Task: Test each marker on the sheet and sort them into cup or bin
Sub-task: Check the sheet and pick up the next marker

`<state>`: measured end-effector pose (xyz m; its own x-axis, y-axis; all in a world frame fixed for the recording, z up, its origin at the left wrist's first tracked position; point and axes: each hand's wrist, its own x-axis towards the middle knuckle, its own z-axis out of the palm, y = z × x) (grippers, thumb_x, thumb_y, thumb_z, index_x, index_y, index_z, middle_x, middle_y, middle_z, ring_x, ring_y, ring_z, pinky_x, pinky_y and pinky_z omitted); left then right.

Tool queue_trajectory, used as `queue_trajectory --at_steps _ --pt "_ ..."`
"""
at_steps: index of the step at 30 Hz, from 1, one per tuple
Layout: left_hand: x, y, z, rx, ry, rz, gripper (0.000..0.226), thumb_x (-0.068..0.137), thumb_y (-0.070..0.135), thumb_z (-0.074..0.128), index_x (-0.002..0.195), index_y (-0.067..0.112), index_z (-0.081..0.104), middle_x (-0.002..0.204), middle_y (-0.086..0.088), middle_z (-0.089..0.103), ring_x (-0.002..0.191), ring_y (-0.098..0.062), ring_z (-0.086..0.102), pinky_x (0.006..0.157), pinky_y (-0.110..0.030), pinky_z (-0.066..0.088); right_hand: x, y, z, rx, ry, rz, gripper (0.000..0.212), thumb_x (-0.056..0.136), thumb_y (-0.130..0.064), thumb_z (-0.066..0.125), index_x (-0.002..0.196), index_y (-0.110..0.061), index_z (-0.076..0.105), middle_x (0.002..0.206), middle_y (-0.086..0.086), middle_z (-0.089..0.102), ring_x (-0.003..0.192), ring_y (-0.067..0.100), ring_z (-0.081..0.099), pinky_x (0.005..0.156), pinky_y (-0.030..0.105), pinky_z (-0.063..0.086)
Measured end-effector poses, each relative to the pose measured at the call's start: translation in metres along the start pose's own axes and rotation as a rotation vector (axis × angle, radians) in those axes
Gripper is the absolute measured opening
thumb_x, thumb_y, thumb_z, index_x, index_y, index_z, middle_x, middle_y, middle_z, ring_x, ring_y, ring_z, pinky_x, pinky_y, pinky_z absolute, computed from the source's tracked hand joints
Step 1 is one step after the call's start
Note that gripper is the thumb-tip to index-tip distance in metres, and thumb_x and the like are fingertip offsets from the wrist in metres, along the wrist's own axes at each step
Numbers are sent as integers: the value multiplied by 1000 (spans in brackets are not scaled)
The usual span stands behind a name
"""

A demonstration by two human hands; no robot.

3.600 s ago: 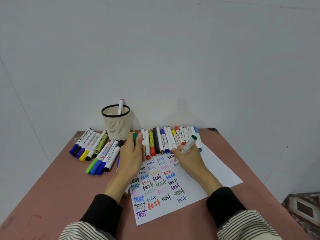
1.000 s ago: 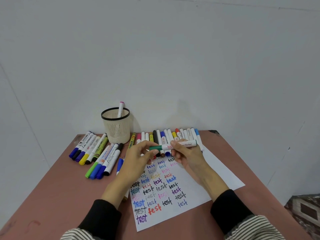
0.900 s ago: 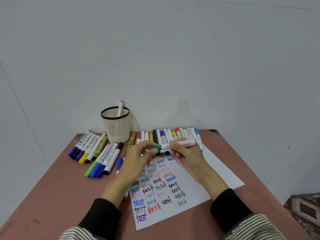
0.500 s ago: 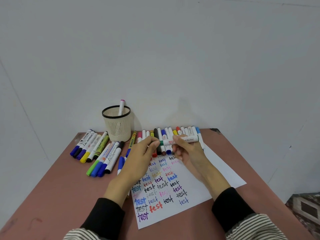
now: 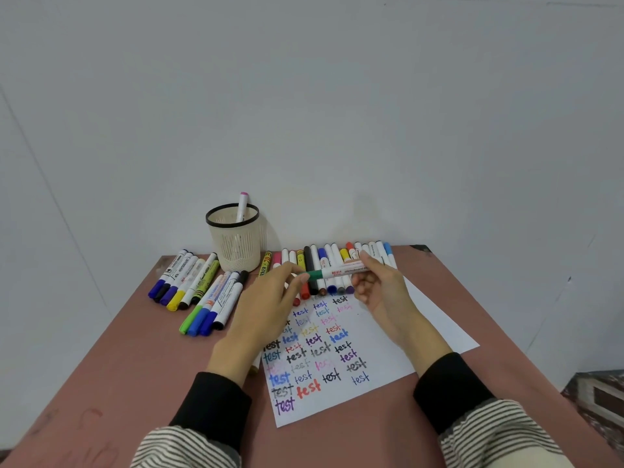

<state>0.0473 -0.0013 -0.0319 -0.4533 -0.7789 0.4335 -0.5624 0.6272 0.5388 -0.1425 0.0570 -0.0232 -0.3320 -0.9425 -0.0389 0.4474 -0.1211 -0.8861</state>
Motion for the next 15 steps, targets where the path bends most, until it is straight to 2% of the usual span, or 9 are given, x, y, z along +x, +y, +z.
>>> queue_trajectory --at_steps 3,7,11,15 --pt "-7 14 6 -1 111 -24 22 101 40 39 110 30 56 94 15 61 82 0 56 70 -26 49 -4 -8 -14 91 67 -44 20 94 -25 60 90 -6 66 59 5 55 45 9 43 40 17 32" --pt "-19 59 45 -2 99 76 21 103 31 41 115 27 57 105 14 59 92 0 51 72 -12 38 -17 -38 -64 172 225 -140 18 96 -23 57 87 -9 63 60 3 54 46 7 43 41 18 30" --pt "-22 118 97 -39 8 166 24 103 28 38 118 24 57 111 9 58 101 -8 51 80 -25 44 -48 -79 -136 168 410 -243 19 95 -22 57 80 -12 58 58 2 50 42 8 39 43 20 29" --pt "-20 171 150 -63 -118 235 22 102 25 39 112 20 58 110 3 60 101 -14 51 75 -26 37 -83 -97 -206 138 582 -304 19 95 -21 57 80 -10 61 56 2 49 42 9 40 45 20 29"
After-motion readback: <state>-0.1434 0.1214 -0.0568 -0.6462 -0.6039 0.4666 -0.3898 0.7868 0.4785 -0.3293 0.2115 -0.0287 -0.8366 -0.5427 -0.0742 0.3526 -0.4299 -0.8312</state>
